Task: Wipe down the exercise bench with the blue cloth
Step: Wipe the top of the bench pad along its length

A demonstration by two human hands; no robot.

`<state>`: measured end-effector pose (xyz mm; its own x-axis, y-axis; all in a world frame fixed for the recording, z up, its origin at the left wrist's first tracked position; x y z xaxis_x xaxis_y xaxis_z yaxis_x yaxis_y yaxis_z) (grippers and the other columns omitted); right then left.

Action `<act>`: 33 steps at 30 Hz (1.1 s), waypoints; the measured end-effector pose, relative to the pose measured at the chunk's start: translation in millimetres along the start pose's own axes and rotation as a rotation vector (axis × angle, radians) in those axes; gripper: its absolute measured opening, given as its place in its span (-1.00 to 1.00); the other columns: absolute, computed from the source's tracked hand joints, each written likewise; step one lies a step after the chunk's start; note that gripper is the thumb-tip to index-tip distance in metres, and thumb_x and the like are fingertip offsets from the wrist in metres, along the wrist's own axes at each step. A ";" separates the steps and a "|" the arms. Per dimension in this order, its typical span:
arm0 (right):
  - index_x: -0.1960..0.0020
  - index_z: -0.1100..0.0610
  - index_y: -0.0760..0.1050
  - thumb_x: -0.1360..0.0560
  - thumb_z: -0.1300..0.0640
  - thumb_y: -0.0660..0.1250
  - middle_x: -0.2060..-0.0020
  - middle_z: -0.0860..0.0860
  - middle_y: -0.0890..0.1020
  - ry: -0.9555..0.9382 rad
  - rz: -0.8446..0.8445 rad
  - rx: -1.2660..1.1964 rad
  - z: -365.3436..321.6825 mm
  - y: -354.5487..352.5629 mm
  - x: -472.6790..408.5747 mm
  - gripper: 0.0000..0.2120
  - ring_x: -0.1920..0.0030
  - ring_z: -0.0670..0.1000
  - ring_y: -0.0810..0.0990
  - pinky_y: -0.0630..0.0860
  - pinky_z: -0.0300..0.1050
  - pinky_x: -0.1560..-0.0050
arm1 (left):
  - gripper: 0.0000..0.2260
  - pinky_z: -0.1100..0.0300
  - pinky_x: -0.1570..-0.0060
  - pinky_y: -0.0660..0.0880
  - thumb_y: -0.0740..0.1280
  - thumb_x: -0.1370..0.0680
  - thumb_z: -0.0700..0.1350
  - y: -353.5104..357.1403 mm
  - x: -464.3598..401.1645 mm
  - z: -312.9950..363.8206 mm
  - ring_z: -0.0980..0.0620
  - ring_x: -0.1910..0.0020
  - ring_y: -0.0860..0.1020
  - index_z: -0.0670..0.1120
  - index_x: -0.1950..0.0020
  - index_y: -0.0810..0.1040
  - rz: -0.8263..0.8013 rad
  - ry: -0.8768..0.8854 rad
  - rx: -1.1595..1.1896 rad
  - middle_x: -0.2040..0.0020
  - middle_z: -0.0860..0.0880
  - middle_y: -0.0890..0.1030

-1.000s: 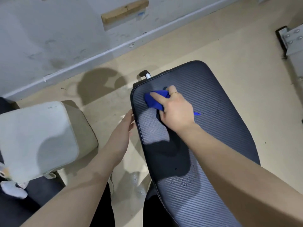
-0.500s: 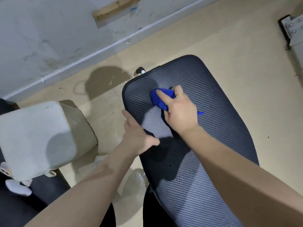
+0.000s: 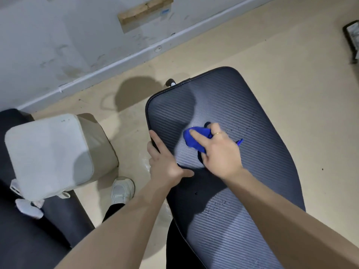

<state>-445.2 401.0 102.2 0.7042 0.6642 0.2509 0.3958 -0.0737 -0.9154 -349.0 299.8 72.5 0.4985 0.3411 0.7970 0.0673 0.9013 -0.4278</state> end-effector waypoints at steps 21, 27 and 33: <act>-0.28 -0.09 0.45 -0.37 0.26 0.29 -0.12 0.23 0.44 0.221 0.076 0.028 102.2 -32.5 -18.3 -0.48 0.02 0.29 0.50 0.56 0.07 0.15 | -0.15 -0.04 -0.49 -0.13 0.34 -0.52 -0.17 35.6 38.8 16.6 -0.09 -0.55 -0.19 -0.13 -0.54 -0.25 0.418 -0.162 -0.202 -0.54 -0.15 -0.33; -0.24 -0.02 0.49 -0.29 0.29 0.36 -0.03 0.24 0.48 0.106 0.004 -0.041 84.1 -18.7 37.0 -0.46 0.15 0.28 0.53 0.54 0.03 0.30 | 0.04 -0.03 -0.50 -0.11 0.43 -0.40 0.15 50.9 50.9 27.5 -0.12 -0.56 -0.17 -0.25 -0.53 -0.22 0.264 -0.354 -0.022 -0.56 -0.17 -0.26; -0.28 -0.07 0.46 -0.38 0.28 0.24 -0.12 0.23 0.43 0.231 0.124 -0.067 139.8 -40.2 -11.7 -0.49 0.00 0.28 0.50 0.52 0.04 0.07 | 0.32 -0.06 -0.49 -0.16 0.53 -0.21 0.24 62.0 31.1 45.6 -0.15 -0.53 -0.29 -0.34 -0.47 -0.37 0.182 -0.560 0.106 -0.52 -0.24 -0.36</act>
<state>-551.8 500.2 92.1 0.8625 0.4601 0.2107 0.3312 -0.1984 -0.9225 -368.7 378.5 90.2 -0.0389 0.5552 0.8308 -0.0773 0.8272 -0.5565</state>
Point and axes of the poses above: each hand's wrist, its own x-axis away from the middle knuckle, its own y-axis out of the palm, z = x × y, the point moved 6 cm from there along -x, towards the middle knuckle
